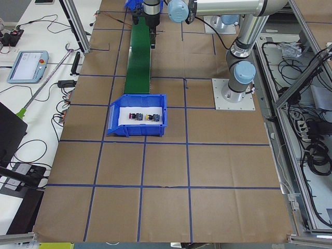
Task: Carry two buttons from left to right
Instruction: 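Move the left gripper over the blue bin toward the yellow button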
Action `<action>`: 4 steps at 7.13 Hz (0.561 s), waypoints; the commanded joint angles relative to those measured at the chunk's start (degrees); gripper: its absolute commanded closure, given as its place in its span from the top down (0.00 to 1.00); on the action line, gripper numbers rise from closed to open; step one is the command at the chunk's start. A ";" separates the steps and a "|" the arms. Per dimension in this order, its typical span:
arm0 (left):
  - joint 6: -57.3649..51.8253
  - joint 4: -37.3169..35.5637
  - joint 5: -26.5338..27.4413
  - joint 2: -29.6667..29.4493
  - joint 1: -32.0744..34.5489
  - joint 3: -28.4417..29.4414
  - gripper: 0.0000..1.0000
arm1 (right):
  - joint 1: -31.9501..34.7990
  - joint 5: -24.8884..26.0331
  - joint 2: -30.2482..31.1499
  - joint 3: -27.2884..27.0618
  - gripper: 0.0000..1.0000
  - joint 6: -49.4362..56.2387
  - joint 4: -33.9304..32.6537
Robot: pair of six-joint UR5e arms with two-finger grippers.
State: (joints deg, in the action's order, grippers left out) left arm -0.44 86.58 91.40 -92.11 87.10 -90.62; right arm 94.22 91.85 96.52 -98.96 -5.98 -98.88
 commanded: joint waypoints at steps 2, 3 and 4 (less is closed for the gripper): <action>0.00 0.08 0.00 -0.08 0.00 0.53 1.00 | 0.00 0.61 -0.02 -0.09 1.00 0.09 0.00; 0.00 0.08 0.00 -0.08 0.00 0.27 1.00 | 0.00 0.61 -0.01 -0.09 1.00 0.09 0.00; -0.09 0.00 0.00 -0.08 0.00 0.27 1.00 | 0.00 0.53 -0.28 0.00 1.00 0.09 -0.17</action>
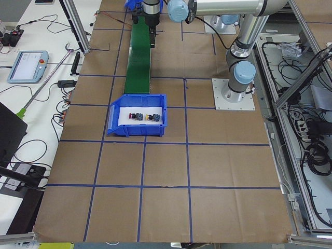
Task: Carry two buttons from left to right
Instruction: 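Move the left gripper over the blue bin toward the yellow button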
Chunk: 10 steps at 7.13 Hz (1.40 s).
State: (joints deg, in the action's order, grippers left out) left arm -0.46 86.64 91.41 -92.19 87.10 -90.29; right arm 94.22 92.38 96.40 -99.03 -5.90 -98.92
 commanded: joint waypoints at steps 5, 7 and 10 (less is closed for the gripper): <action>-7.49 -0.07 -0.18 -0.01 -4.19 0.38 1.00 | 0.00 -0.28 0.10 0.07 1.00 -0.08 -0.04; -14.87 0.02 -0.26 0.17 -11.13 -0.06 1.00 | 0.00 -0.19 -0.51 -0.02 1.00 -0.08 0.04; -29.55 0.37 -0.35 -0.62 -25.00 -0.50 1.00 | 0.00 -0.19 -0.43 0.06 1.00 -0.08 0.04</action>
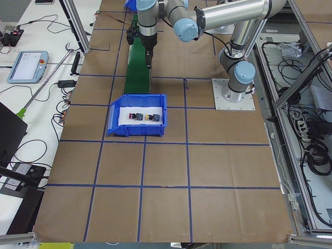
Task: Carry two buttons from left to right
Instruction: 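Move the left gripper over the blue bin toward the yellow button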
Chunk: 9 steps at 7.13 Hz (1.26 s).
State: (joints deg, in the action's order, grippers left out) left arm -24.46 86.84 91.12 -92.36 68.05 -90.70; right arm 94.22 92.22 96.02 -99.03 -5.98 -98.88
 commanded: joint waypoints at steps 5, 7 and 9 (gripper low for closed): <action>-12.02 -6.65 -0.07 -1.69 -13.65 -5.34 0.99 | 0.00 -0.02 -0.04 0.07 1.00 0.00 0.01; -12.02 -19.54 -0.24 -3.17 -14.00 -14.11 0.99 | 0.00 -0.02 -0.13 0.07 1.00 0.00 0.01; -12.10 -25.91 -0.94 -5.80 -16.28 -17.84 0.99 | 0.00 -0.02 -0.13 0.07 1.00 0.00 0.00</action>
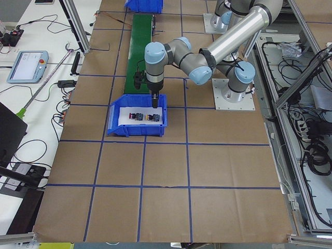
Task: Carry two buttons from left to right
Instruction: 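Lower the left gripper and grasp the yellow-capped button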
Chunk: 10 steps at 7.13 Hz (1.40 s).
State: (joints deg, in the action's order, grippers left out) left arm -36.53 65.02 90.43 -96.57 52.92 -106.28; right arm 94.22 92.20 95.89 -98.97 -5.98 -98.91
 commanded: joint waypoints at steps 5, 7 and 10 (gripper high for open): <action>-0.03 -14.63 -0.34 -8.79 -0.45 -5.76 0.99 | 0.00 0.00 0.00 -0.09 1.00 0.00 0.03; -0.03 -19.39 -0.86 -10.21 -0.19 -9.28 0.99 | 0.00 0.00 -0.27 -0.09 1.00 0.00 0.03; -0.12 -21.42 -0.86 -11.70 -0.28 -9.91 0.97 | 0.00 -0.09 -0.27 -0.09 1.00 0.00 0.03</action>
State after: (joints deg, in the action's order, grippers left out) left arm -36.64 44.35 89.61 -107.39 52.68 -116.21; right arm 94.22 92.09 95.63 -99.05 -5.98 -98.88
